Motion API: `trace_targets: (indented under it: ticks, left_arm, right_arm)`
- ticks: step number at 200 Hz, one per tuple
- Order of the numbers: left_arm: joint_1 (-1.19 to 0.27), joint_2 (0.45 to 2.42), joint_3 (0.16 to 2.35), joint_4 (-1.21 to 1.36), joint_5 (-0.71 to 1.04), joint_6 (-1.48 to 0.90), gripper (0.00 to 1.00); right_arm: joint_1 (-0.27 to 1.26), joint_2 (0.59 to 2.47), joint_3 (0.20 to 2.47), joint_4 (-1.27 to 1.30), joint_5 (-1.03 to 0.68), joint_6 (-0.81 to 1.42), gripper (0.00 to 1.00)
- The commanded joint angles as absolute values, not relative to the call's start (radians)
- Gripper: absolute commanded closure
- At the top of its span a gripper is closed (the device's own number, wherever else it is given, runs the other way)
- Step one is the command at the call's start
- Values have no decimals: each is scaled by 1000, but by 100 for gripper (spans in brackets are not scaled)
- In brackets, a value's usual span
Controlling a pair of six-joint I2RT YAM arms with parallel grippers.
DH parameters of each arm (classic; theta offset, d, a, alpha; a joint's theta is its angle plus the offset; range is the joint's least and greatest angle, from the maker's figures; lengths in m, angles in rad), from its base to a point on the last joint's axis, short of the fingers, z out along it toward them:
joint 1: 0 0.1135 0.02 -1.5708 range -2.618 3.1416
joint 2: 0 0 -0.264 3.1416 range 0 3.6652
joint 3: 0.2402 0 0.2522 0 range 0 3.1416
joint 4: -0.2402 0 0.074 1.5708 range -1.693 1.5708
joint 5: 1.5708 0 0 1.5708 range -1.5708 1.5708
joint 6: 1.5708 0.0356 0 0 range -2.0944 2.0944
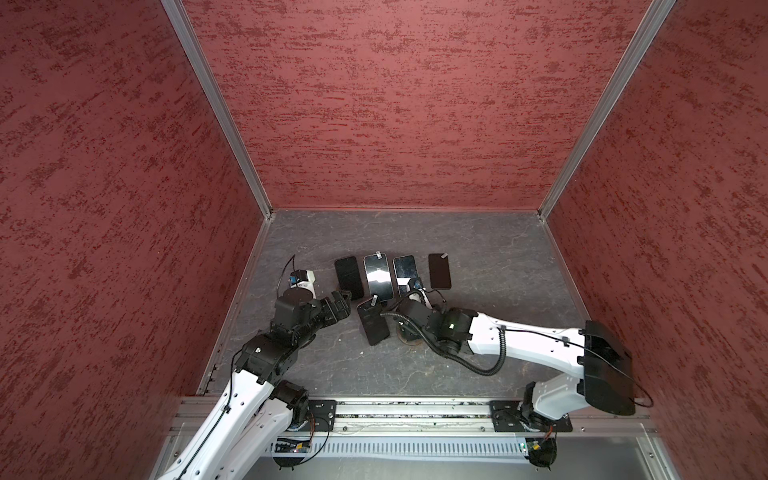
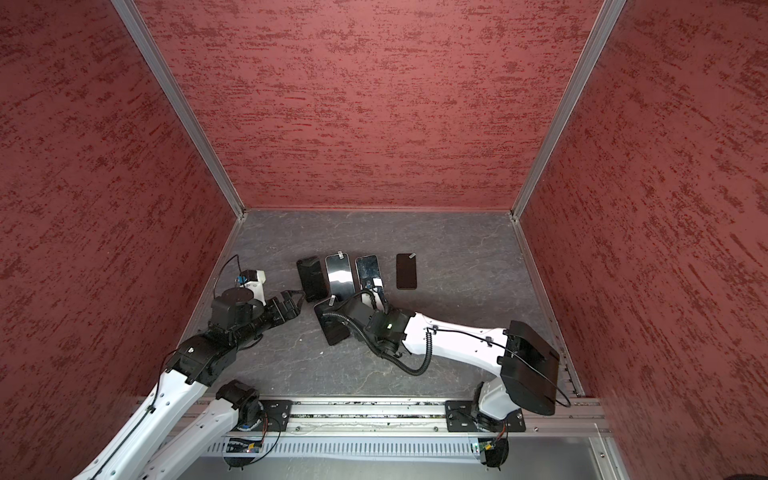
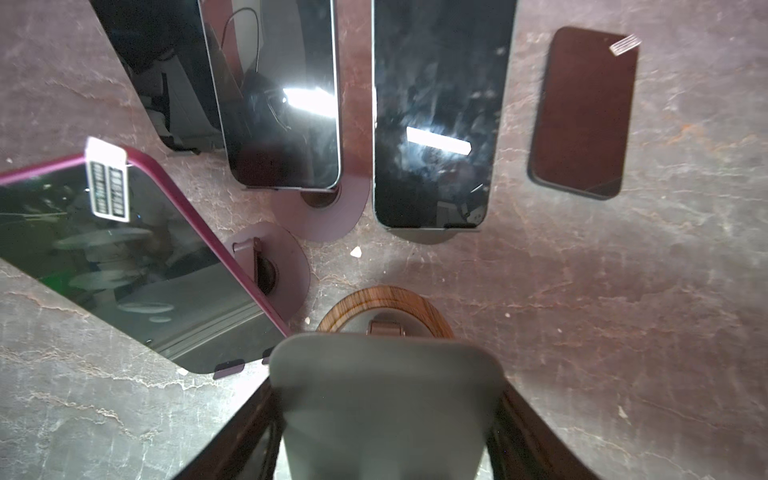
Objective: Remove the phone from the phone stand
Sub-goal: 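Carry the stand with the right gripper toward the far corner of the table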
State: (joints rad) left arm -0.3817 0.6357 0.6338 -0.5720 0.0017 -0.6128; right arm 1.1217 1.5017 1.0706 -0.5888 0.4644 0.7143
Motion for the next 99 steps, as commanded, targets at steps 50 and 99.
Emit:
trace_targets:
  ticks: [50,99]
  left_arm:
    - [-385,657,630,-504,29,-584,0]
    - [-387,656,629,-480,61,-579,0]
  right_arm:
    - [1027,1403,1102,-707,527,715,51]
    - [980,1366,1118,-756,551,720,51]
